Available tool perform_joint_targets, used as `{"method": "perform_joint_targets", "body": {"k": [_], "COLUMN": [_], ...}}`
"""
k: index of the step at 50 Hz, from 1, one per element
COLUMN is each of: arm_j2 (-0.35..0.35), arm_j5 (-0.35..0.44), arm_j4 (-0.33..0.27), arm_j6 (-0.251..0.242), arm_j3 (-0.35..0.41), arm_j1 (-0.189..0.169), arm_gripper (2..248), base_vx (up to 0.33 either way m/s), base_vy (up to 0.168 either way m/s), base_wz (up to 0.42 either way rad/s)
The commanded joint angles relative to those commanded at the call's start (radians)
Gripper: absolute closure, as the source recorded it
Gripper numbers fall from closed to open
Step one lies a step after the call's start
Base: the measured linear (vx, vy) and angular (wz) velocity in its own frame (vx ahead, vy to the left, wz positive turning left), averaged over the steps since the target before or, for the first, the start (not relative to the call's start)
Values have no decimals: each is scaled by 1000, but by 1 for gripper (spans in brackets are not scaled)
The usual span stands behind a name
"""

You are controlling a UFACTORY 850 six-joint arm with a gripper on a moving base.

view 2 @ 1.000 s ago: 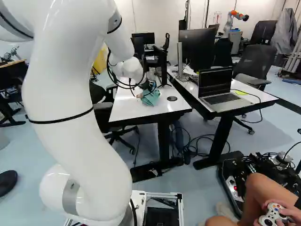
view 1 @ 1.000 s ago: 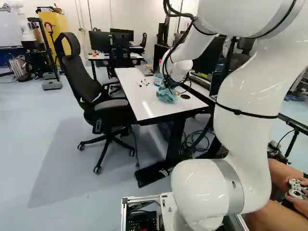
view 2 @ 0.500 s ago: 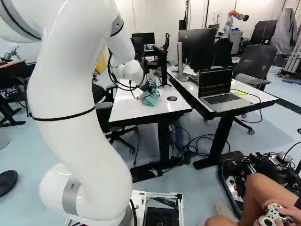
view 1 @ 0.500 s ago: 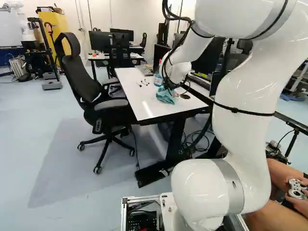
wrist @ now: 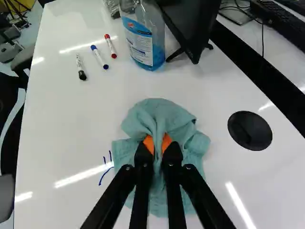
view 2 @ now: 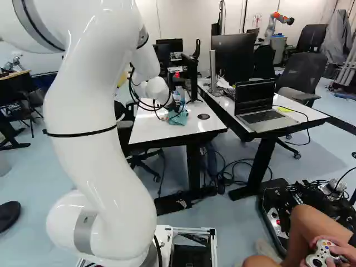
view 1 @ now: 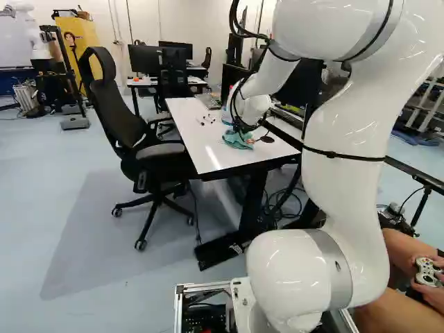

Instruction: Clean the table with the green towel

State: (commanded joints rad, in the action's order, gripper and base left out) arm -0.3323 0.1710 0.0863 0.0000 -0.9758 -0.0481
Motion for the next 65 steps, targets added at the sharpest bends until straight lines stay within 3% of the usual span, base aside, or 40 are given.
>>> {"method": "perform_joint_targets", "body": {"k": [28, 65], "arm_j2": [-8, -8], "arm_j5": [3, -60], "arm_j4": [0, 0], "arm_j6": [0, 0], "arm_j3": [-2, -2], "arm_j1": [0, 0], "arm_gripper": [212, 212], "base_vx": [0, 0], "base_vy": [0, 0], "base_wz": [0, 0]}}
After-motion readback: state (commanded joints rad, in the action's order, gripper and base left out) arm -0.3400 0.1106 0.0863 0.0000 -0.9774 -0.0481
